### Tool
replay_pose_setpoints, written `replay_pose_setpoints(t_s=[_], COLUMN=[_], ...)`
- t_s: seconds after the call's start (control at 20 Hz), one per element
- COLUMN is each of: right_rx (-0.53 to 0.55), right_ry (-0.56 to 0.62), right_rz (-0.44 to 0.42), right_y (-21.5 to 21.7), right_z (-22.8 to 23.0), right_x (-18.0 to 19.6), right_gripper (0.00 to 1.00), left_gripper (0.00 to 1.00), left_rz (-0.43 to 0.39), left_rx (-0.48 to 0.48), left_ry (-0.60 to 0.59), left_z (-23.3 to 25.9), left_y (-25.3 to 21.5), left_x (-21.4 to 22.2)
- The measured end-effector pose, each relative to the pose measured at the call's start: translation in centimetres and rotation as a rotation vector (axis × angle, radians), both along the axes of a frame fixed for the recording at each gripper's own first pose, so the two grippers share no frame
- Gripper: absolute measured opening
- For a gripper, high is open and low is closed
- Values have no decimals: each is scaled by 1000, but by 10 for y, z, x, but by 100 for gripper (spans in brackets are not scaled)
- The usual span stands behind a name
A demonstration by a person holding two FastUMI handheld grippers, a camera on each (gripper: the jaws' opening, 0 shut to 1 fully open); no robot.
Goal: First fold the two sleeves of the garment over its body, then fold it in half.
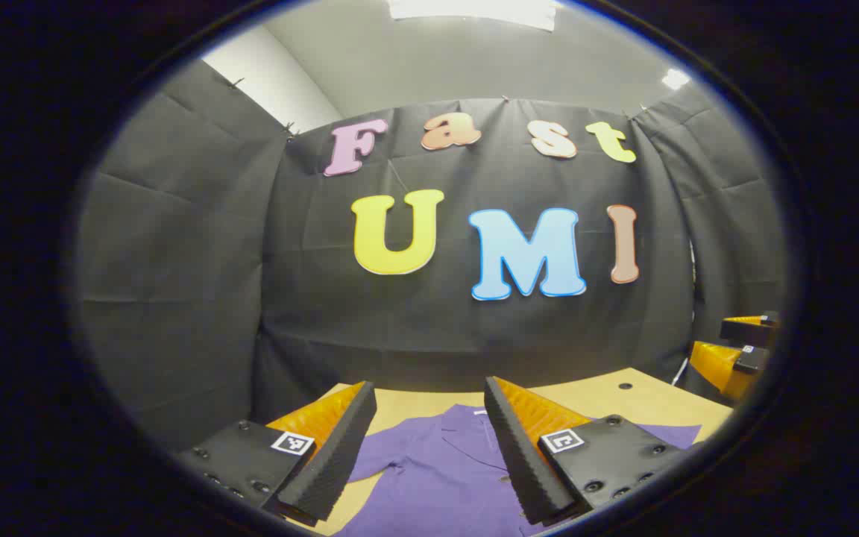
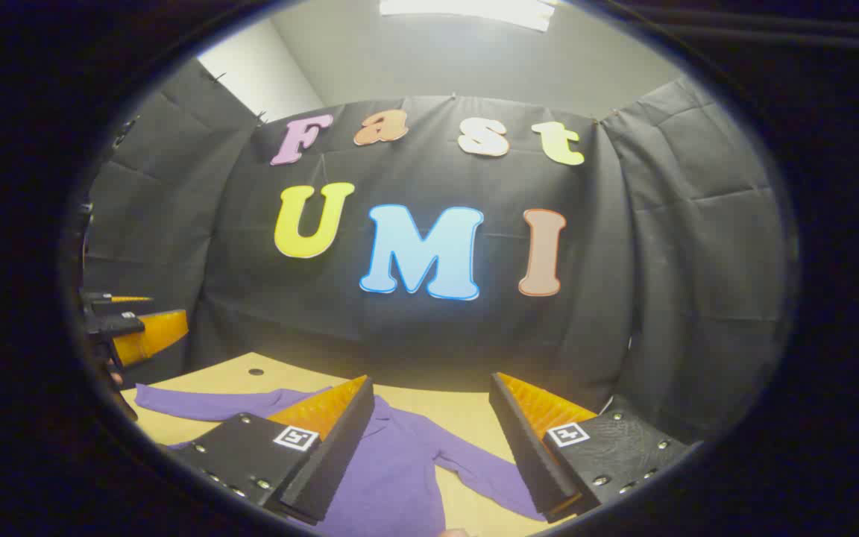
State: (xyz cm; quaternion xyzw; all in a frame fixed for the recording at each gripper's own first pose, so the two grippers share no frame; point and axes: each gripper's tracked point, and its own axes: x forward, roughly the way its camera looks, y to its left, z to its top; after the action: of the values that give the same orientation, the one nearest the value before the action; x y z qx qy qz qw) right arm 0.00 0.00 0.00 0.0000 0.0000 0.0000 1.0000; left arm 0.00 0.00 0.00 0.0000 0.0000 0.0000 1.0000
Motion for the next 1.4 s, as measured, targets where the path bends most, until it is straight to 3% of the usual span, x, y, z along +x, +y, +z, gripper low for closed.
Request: replay_pose_setpoints(t_s=[0.2,0.3,0.5,0.85,1.4], right_rx=[-12,-12,-9,22,70], right_ry=[-40,-21,-1,68,313], right_rz=[77,56,-57,-160,-422], right_y=[22,21,12,-7,-121], right_z=[11,7,6,-20,-135], right_x=[27,37,44,55,39], right_gripper=[96,96,95,96,96], left_gripper=[93,93,93,95,93], left_rz=[46,37,-18,-111,-98], left_rx=[-36,-48,-40,-75,-52], left_ry=[-13,-6,-14,1,51], left_z=[5,3,10,9,0], left_y=[12,11,12,-4,-5], left_x=[12,18,39,48,46])
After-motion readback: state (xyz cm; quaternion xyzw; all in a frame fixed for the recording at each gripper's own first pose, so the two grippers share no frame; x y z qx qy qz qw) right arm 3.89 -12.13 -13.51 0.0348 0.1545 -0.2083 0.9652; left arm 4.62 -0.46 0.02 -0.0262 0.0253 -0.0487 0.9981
